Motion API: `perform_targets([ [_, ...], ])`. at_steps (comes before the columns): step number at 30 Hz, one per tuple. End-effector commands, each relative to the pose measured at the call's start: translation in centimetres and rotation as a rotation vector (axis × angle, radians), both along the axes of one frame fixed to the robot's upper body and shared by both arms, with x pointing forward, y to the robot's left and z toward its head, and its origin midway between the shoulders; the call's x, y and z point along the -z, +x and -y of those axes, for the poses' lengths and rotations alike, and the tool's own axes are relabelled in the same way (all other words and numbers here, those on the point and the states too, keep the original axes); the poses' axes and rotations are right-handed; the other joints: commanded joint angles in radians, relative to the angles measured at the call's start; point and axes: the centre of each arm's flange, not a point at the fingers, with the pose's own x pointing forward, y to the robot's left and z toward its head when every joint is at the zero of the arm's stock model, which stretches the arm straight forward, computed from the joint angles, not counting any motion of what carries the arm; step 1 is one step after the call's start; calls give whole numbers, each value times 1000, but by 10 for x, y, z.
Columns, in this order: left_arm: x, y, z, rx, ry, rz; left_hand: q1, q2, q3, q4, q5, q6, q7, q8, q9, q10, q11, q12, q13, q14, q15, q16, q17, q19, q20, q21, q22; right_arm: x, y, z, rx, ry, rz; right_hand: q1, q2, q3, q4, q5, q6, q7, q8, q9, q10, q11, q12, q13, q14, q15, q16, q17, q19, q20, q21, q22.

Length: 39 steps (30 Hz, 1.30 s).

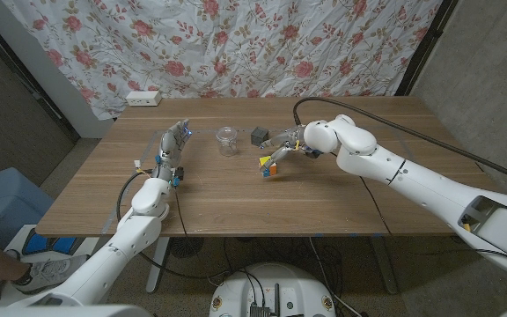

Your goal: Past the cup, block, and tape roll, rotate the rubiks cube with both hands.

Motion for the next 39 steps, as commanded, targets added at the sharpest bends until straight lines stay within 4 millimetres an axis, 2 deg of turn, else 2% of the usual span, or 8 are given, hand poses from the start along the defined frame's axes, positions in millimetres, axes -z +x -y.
perform_targets([
  [1,3,-1,-6,-4,8,2,-5,70,5,4,4,-10,-1,-2,0,-10,-4,-1,3,-7,-1,-5,3,-3,-3,2,3,-10,-5,20,-102,165,23,-41,17,-3,23,4,-7,14,8,2,-1,-4,8,-12,5,-16,7,-3,3,-16,7,2],
  [6,3,-1,-7,-11,-5,13,-5,70,5,3,4,-2,4,4,0,-5,-1,3,3,-2,-2,-1,3,3,-4,5,3,-17,-6,25,-151,245,15,-76,27,-12,40,-1,-1,34,11,1,6,-5,11,-25,13,-25,12,-6,9,-26,9,2],
  [12,3,-2,-8,-23,-2,12,-5,71,5,4,4,-2,5,6,-1,-2,-2,5,3,-2,-2,0,4,2,-5,5,3,-20,-4,35,-187,373,7,-105,35,-19,53,-6,13,52,15,-1,21,-7,15,-36,22,-37,17,-10,17,-35,10,2],
  [21,3,-7,-12,-22,27,2,-6,75,5,7,4,0,8,8,-1,1,-1,7,2,0,-2,2,4,1,-5,5,3,-25,-7,47,-201,476,19,-139,50,-26,70,-12,31,72,18,-3,41,-10,19,-49,40,-51,24,-14,30,-47,13,1],
  [29,0,-8,-10,-12,37,7,-8,75,4,11,4,-14,3,5,-1,-6,-6,5,2,-4,-4,1,5,-5,-4,4,3,-31,-8,66,-198,576,26,-153,62,-26,77,-15,50,78,23,-3,56,-9,22,-55,57,-55,29,-18,41,-50,14,1],
  [39,-1,-5,-4,13,53,-6,-8,76,4,13,4,-16,2,6,-1,-6,-6,6,2,-5,-4,2,6,-6,-3,4,3,-41,-7,94,-181,674,48,-173,77,-28,88,-18,68,70,24,-4,78,-8,26,-61,77,-60,35,-22,57,-52,17,1],
])
